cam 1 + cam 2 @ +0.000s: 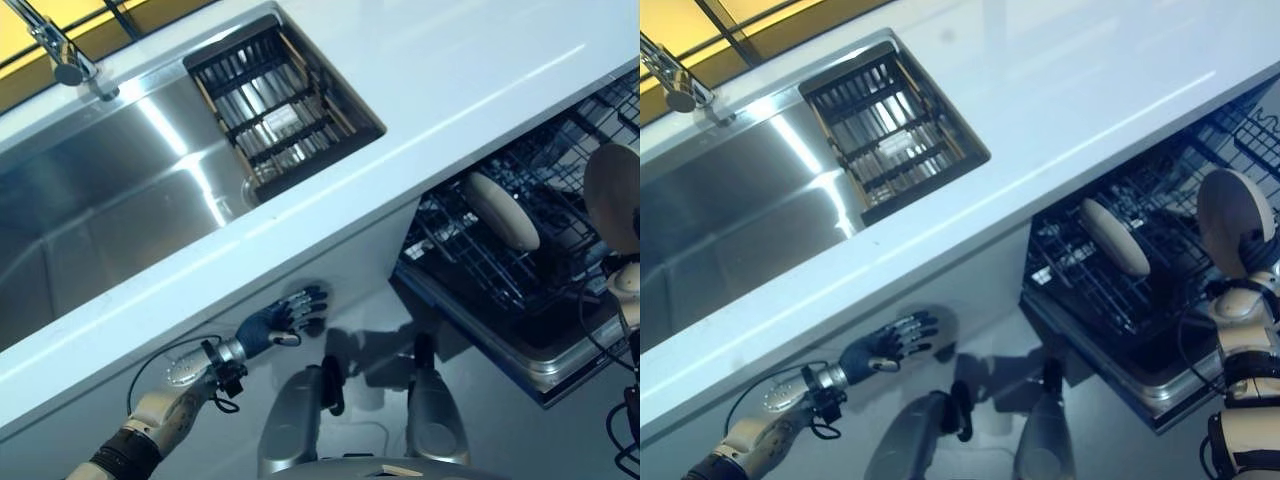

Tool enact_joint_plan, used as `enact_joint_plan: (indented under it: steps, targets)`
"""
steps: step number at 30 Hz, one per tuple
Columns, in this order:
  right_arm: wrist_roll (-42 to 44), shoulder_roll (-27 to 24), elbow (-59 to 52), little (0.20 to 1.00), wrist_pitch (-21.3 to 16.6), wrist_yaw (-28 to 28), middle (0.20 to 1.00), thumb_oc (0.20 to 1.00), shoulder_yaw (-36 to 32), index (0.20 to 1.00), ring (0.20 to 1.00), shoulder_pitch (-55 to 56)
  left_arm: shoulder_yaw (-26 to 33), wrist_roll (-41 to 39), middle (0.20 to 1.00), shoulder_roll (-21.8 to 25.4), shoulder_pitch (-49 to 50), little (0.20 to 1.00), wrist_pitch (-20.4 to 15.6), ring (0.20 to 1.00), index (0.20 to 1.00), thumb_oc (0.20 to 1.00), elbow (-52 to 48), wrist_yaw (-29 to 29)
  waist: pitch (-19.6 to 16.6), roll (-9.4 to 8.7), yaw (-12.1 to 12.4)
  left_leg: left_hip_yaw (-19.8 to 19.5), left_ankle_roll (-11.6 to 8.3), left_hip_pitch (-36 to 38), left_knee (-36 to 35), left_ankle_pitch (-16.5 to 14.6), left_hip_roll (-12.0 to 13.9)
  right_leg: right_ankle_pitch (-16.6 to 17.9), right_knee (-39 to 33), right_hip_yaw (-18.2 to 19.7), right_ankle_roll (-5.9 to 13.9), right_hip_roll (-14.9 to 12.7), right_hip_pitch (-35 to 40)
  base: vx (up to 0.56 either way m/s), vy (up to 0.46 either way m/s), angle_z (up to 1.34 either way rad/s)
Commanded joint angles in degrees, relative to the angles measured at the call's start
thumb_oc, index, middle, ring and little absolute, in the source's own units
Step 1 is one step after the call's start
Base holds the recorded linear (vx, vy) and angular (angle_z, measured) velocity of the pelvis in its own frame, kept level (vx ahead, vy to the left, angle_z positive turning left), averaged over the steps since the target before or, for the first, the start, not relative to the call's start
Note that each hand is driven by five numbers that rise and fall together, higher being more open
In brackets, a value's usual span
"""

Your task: Pick up plates and place into dishwasher.

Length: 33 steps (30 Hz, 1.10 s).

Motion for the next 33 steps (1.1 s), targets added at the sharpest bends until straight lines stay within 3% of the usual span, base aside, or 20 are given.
enact_joint_plan:
  steps: [1,10,16,30,31,32,33]
  targets:
    - [-3.21,-6.06,1.32,0.2,-1.11,0.07,0.2,0.2,4.18,0.2,0.2,-6.05,-0.67,-2.75,1.0,0.93,0.58,1.0,-1.68,1.0,1.0,1.0,-5.57,0.25,-0.38,-0.03,2.02,-7.12,-4.73,-3.65,-3.88,5.38,4.28,-5.09,5.05,-0.26,-0.4,-0.13,1.22,-0.01,-0.057,0.06]
    - [-4.96,-6.42,4.59,0.2,-1.39,5.03,0.2,0.2,9.28,0.2,0.2,-10.14,-2.18,-2.04,1.0,0.43,-0.86,1.0,-2.06,1.0,1.0,1.0,-5.7,0.98,-0.42,0.26,2.73,-8.44,-5.07,-4.57,-4.45,5.92,3.82,-5.6,5.74,-1.43,-0.9,-0.16,-0.12,0.0,-0.008,0.02]
    - [-5.01,-4.47,6.57,0.2,2.06,7.84,0.2,0.2,11.29,0.2,0.2,-12.29,-2.65,-2.78,1.0,0.6,-2.91,1.0,-2.66,1.0,1.0,1.0,-5.17,1.49,0.23,1.07,3.25,-8.77,-4.88,-5.13,-5.47,6.64,3.04,-5.67,5.76,-1.92,-0.94,-0.57,-0.81,-0.01,0.008,0.04]
    - [-6.29,-3.78,10.13,0.2,7.54,6.48,0.2,0.2,15.52,0.2,0.2,-19.19,-3.16,-4.31,1.0,1.83,-6.05,1.0,-3.84,1.0,1.0,1.0,-6.41,2.67,2.56,2.98,3.53,-8.48,-4.7,-7.68,-7.14,8.31,2.19,-5.62,6.78,-2.78,-1.3,-1.04,-4.52,-0.05,0.016,0.03]
    - [-6.24,-3.85,10.34,0.438,7.62,6.32,0.438,0.438,15.63,0.438,0.438,-19.33,-3.23,-4.45,1.0,1.96,-6.15,1.0,-3.94,1.0,1.0,1.0,-6.44,2.81,2.55,2.97,3.52,-8.42,-4.68,-7.77,-7.19,8.35,2.18,-5.61,6.78,-2.8,-1.32,-1.03,-4.65,0.0,0.0,0.0]
    - [-6.44,-3.99,10.45,0.834,7.81,6.19,0.834,0.834,15.51,0.834,0.834,-19.43,-3.24,-4.54,1.0,2.11,-6.21,1.0,-4.14,1.0,1.0,1.0,-6.43,2.82,2.58,2.95,3.49,-8.29,-4.64,-7.9,-7.21,8.35,2.22,-5.66,6.83,-2.84,-1.35,-1.02,-4.82,0.0,0.0,0.0]
    - [-6.27,-4.1,10.61,1.0,7.92,6.05,1.0,1.0,15.52,1.0,1.0,-19.54,-3.18,-4.58,1.0,2.24,-6.37,1.0,-3.95,1.0,1.0,1.0,-6.66,3.02,2.55,2.96,3.5,-8.24,-4.61,-7.94,-7.33,8.39,2.2,-5.63,6.77,-2.82,-1.39,-0.96,-4.97,0.0,0.0,0.0]
